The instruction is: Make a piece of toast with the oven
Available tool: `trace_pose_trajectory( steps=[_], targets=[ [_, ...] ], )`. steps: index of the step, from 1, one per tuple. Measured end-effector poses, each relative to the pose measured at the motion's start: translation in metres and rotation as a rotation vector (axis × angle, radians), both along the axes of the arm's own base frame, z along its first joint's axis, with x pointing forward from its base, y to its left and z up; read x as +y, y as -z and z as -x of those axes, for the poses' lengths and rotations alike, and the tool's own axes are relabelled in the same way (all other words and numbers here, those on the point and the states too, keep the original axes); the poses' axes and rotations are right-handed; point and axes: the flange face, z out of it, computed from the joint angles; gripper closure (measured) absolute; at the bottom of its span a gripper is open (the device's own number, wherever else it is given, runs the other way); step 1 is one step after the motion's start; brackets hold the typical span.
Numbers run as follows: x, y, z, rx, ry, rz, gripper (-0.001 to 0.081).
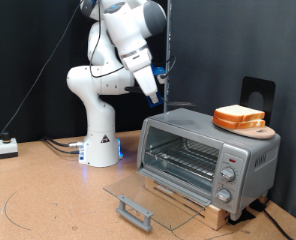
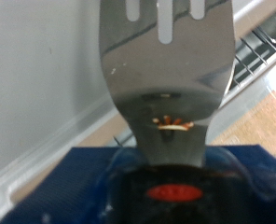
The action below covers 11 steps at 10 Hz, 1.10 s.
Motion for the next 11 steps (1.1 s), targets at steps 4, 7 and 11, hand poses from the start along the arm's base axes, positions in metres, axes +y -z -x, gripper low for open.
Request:
trace_pose_trajectory(
  steps=[4, 7, 11],
  targets=[
    [-0.062, 0.001, 0.005, -0.022, -0.007, 0.004, 0.0410],
    [-0.085, 0.005, 0.006, -0.001, -0.021, -0.013, 0.0410],
    [-0.069, -0.011, -0.011, -0.047, -0.125, 0.097, 0.0410]
  ],
)
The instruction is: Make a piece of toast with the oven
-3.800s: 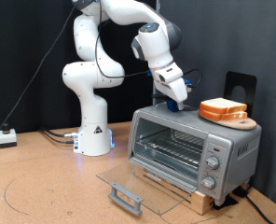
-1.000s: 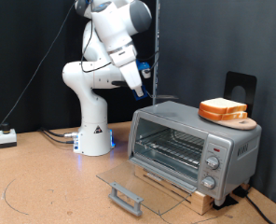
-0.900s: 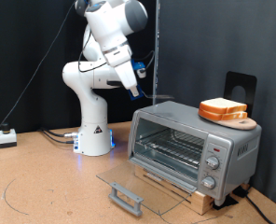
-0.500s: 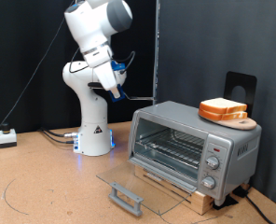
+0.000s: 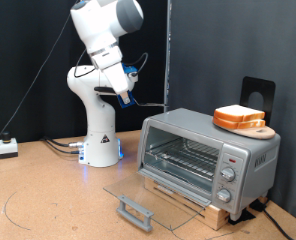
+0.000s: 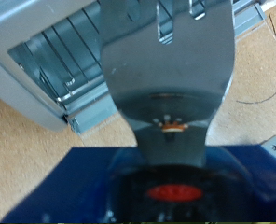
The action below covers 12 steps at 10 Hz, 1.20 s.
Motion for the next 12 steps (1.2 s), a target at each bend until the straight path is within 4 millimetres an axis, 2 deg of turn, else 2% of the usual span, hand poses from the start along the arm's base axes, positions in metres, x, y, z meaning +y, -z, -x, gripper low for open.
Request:
trace_pose_trajectory(
  steps=[3, 7, 10, 12],
  targets=[
    [0.021, -0.002, -0.030, 0.027, -0.035, 0.041, 0.0410],
    [0.043, 0.022, -0.065, 0.038, -0.020, -0.022, 0.0410],
    [0.071, 0.038, -0.078, 0.027, -0.036, -0.049, 0.0410],
    [0.088, 0.039, -0.079, 0.018, -0.055, -0.071, 0.0410]
  ],
)
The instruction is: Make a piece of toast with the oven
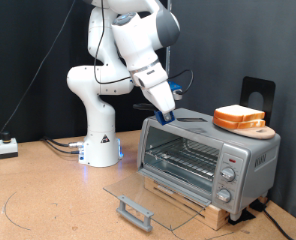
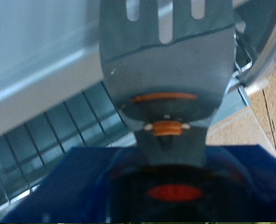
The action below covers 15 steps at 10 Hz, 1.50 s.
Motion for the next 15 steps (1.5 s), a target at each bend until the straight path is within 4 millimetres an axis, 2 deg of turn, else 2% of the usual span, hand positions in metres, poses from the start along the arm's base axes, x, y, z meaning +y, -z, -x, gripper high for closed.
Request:
trace_pose_trajectory(
  steps=[9, 15],
  targets=[
    [0.035, -0.002, -0.003, -0.001, -0.005, -0.009, 0.0410],
    [0.040, -0.009, -0.006, -0.011, 0.005, -0.031, 0.0410]
  ],
)
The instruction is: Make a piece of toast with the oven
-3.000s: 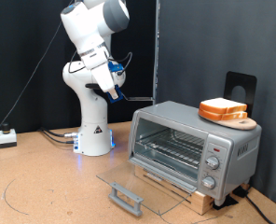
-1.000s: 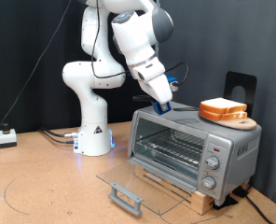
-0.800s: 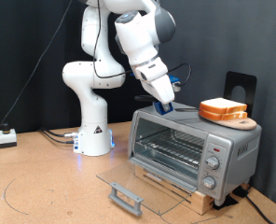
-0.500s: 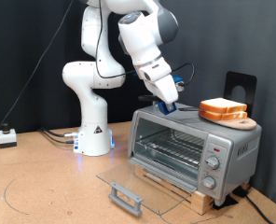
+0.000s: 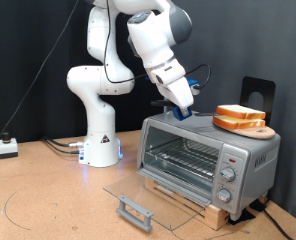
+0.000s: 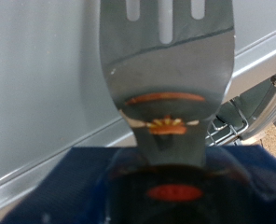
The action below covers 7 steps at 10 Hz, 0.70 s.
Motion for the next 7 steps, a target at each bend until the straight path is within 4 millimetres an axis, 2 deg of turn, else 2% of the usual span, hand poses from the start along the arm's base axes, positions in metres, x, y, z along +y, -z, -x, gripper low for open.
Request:
trace_pose_trajectory(
  steps=[7],
  targets=[
    [0.030, 0.010, -0.002, 0.019, 0.007, 0.034, 0.0410]
  ],
)
